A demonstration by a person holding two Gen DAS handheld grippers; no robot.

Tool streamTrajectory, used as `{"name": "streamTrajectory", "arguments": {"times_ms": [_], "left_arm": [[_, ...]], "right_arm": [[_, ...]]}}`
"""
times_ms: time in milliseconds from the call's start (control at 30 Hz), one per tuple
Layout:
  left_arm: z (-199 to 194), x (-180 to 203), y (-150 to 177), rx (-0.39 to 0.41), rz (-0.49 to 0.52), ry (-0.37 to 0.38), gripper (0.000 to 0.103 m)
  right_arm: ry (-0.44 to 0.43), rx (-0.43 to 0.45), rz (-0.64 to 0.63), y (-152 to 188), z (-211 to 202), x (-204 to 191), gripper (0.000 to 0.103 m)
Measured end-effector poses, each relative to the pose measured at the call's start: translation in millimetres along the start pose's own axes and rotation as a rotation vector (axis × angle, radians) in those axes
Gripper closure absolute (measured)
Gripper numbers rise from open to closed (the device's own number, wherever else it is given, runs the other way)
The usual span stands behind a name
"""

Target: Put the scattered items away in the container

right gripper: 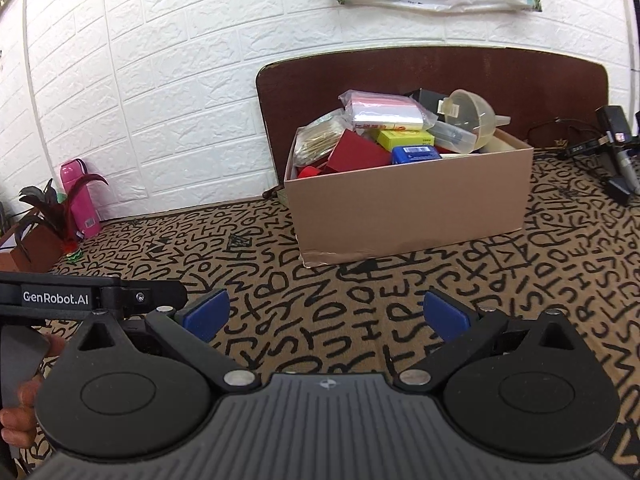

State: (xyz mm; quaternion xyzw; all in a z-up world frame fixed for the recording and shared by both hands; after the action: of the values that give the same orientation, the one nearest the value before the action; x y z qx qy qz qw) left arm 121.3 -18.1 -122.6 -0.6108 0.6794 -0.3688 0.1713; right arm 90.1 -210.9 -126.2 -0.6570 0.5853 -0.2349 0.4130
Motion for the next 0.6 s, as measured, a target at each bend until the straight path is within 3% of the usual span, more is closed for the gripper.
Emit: {"name": "streamTrajectory", "arguments": {"times_ms": [600], "left_arm": [[-30, 13, 0, 0.031, 0.067, -0.033, 0.0]], "right_arm": [[0.065, 0.013, -0.037, 5, -30, 1, 0.0]]}}
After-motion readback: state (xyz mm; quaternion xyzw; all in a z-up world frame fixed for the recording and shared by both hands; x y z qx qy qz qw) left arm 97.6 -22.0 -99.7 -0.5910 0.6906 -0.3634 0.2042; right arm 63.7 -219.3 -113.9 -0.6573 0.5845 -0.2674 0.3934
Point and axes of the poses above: each gripper's, at about its wrist camera, not at the fingertips, and z roughly the way its jaws point, x to its right, y to its underside, the point moved 8 cm from there along z, roughly the way its jaws point, and after that the axes turned 4 degrees about -x, right-handed, at the moved point
